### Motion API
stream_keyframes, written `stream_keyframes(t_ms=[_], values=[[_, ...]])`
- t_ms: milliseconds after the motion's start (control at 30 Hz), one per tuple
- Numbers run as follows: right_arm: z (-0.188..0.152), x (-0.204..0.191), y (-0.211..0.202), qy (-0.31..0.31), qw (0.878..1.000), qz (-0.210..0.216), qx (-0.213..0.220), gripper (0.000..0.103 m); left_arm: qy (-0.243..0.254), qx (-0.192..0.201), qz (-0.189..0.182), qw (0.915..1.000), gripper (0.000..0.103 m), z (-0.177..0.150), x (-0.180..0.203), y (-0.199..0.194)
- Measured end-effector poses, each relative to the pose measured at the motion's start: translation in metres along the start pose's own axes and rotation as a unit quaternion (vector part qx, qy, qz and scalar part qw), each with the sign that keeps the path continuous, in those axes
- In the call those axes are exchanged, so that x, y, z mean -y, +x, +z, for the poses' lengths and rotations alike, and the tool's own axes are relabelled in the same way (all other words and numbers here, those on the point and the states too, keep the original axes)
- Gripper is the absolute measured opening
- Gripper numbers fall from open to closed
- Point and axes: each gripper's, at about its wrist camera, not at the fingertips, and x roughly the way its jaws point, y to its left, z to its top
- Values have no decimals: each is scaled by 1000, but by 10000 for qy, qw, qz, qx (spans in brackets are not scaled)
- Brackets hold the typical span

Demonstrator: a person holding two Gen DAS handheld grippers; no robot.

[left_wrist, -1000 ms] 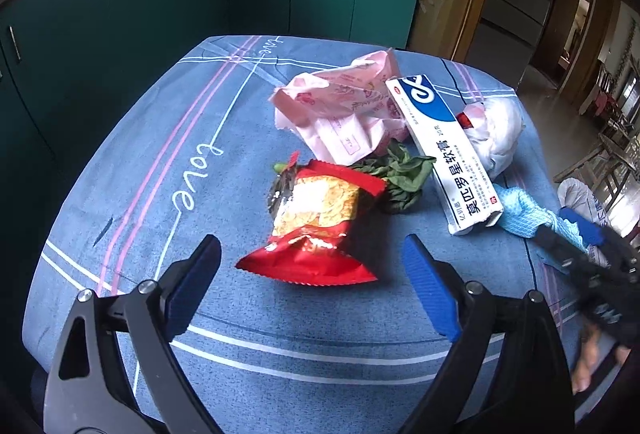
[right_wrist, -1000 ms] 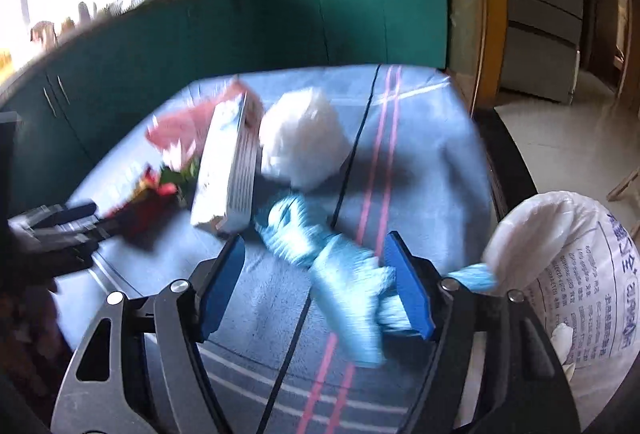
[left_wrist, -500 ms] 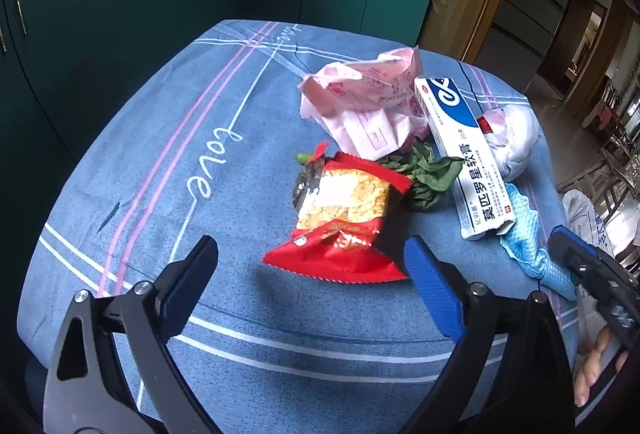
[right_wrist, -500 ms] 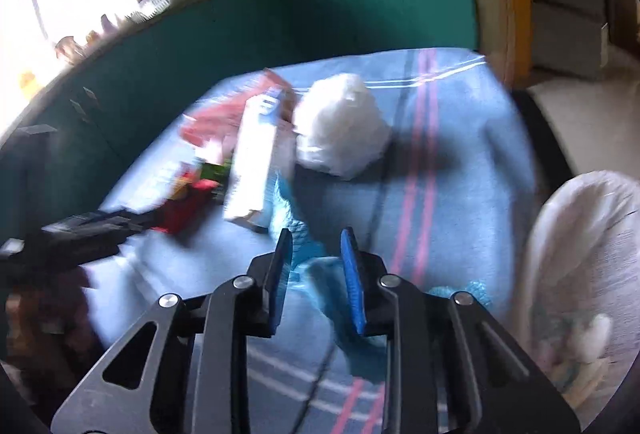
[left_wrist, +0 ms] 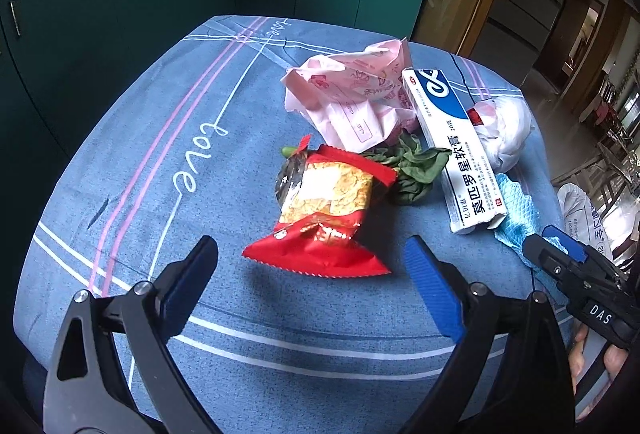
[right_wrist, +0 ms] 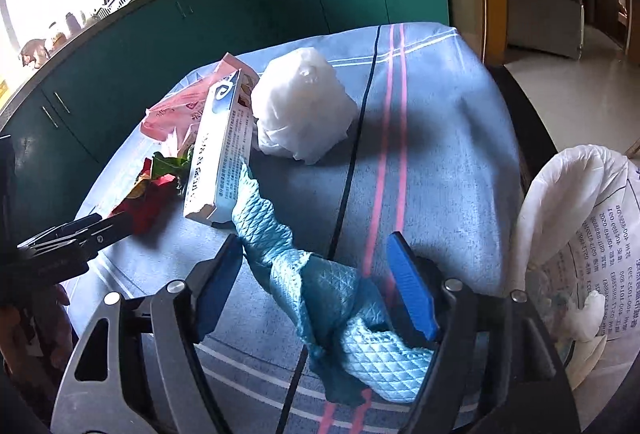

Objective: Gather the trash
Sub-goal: 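Grasp the blue dishcloth with the right tool and lift it, then grasp the red snack bag with the left tool while the right tool holds the dishcloth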

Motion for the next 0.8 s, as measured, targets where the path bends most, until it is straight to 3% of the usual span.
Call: stream_keyframes(t_ms=[33,100,167,267,567,633,800], values=[[0,0,1,-4,10000,-19,-8,72,7,-11,3,10000,94,0,0,1],[0,0,2,13,10000,15,-27,53,17,-21,5,10000,94,0,1,2],[-1,-1,3,22,10000,67,-59,43,13,-15,5,10000,94,0,1,1],[-2,3,-2,0,9999,81,-64,40,8,-14,12,10000,94,0,1,2],[-1,26,-15,515,9985,54,200,40,4,-56,11,10000,96,2,-1,5],[0,32,-17,653,9975,109,256,44,23,-96,18,9999,96,1,-1,8],[0,29,-20,539,9980,23,319,68,65,-146,52,9999,96,3,2,15]])
